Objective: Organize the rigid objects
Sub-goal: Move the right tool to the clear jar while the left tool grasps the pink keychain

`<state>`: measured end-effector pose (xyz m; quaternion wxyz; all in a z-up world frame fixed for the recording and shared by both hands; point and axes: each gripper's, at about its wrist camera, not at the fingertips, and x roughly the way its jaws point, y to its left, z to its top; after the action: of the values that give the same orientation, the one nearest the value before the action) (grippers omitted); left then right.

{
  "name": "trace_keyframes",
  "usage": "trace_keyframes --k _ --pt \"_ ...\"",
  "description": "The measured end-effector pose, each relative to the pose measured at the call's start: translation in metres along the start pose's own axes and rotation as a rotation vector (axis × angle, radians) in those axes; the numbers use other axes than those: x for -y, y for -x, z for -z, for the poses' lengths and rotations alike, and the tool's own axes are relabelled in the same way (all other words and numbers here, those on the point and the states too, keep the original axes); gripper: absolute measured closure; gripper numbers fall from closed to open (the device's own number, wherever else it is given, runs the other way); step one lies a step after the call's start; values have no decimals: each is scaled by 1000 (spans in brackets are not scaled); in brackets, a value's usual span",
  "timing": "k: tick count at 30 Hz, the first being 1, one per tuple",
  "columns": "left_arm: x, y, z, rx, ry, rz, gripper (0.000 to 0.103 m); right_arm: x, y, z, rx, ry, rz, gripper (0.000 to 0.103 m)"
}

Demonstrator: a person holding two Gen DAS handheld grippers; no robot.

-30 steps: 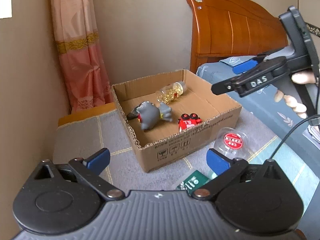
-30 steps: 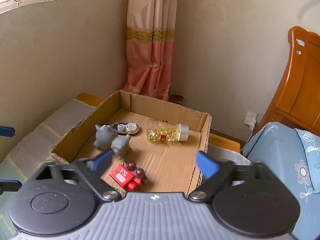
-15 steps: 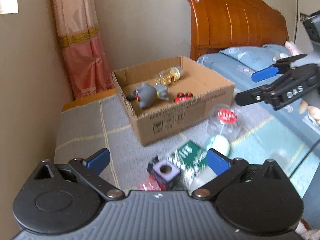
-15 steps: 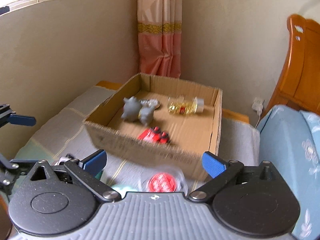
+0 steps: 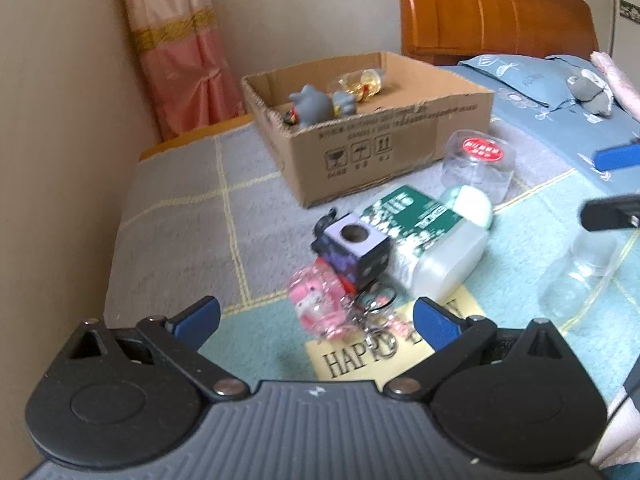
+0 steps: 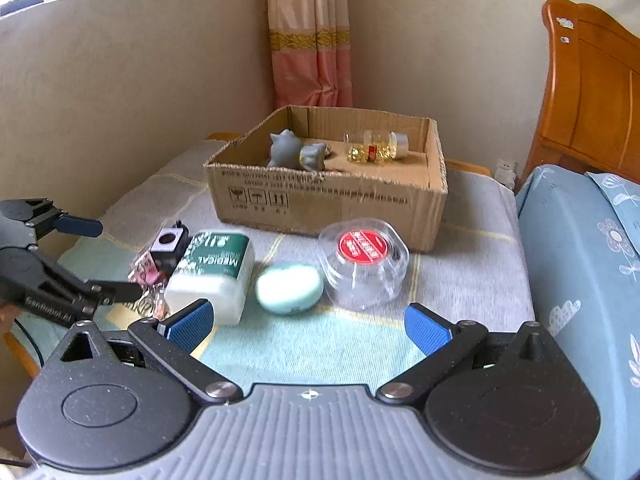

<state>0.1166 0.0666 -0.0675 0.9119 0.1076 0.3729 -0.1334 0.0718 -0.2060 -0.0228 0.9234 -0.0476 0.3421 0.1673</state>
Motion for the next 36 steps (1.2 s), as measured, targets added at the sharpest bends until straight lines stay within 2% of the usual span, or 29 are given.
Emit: trace_keyframes --k 8,16,22,25,28,32,36 --pt "2 -6 13 -34 6 24 1 -25 7 27 -14 52 67 0" --pt "5 -11 15 -83 -15 50 1 -22 -5 59 -116 -19 53 0" --pt "-1 -7 8 -121 4 78 1 -21 -26 69 -170 -22 58 0" --pt "-4 -4 4 -138 0 96 1 -24 -28 71 -160 4 67 0" --pt "-4 -3 -4 -146 -29 135 1 -20 -30 71 -144 18 52 0" --pt "3 -18 -20 -149 -111 237 1 -20 -30 72 -115 23 48 0" --pt "14 -41 -29 -146 -191 244 1 -21 -31 72 -108 25 46 0"
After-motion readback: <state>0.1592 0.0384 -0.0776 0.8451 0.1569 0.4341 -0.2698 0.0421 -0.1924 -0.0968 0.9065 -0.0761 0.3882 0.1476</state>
